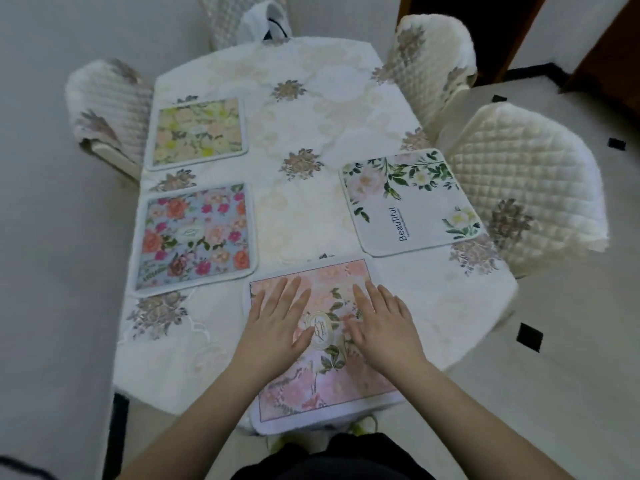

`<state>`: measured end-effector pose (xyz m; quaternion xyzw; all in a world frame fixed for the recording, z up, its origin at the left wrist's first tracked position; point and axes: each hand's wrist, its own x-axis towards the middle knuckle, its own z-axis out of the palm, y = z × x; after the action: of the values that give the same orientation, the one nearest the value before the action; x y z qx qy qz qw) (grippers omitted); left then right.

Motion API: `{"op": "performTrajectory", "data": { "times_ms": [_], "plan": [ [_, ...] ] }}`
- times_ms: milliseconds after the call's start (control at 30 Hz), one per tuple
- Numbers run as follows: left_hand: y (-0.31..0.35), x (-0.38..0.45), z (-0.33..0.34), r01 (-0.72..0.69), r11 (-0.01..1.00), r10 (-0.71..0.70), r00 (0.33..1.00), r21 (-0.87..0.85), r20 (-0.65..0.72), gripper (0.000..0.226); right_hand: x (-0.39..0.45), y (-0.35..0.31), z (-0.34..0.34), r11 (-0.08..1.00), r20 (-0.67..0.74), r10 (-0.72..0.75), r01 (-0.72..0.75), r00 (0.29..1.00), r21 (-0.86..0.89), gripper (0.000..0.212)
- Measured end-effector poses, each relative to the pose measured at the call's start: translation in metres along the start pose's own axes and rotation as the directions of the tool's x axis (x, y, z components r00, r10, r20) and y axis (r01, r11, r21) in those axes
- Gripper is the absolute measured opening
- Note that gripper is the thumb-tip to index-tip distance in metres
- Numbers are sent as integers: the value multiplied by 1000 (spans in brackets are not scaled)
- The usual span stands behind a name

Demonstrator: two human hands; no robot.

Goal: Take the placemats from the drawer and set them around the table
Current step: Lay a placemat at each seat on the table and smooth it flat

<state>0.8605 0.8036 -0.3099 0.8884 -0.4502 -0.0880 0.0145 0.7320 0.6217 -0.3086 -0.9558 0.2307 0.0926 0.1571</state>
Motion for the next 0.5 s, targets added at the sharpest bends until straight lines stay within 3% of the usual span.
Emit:
{"op": "performTrajectory", "data": {
  "times_ms": [167,500],
  "plan": [
    [-5,-23,23,171,985,-170,985,-24,34,68,15,2,12,994,56,-90,93,994,-49,64],
    [-7,-67,50,372,925,-366,927,-84,78,69,6,10,35,992,49,-103,106,993,-64,67]
  ]
}}
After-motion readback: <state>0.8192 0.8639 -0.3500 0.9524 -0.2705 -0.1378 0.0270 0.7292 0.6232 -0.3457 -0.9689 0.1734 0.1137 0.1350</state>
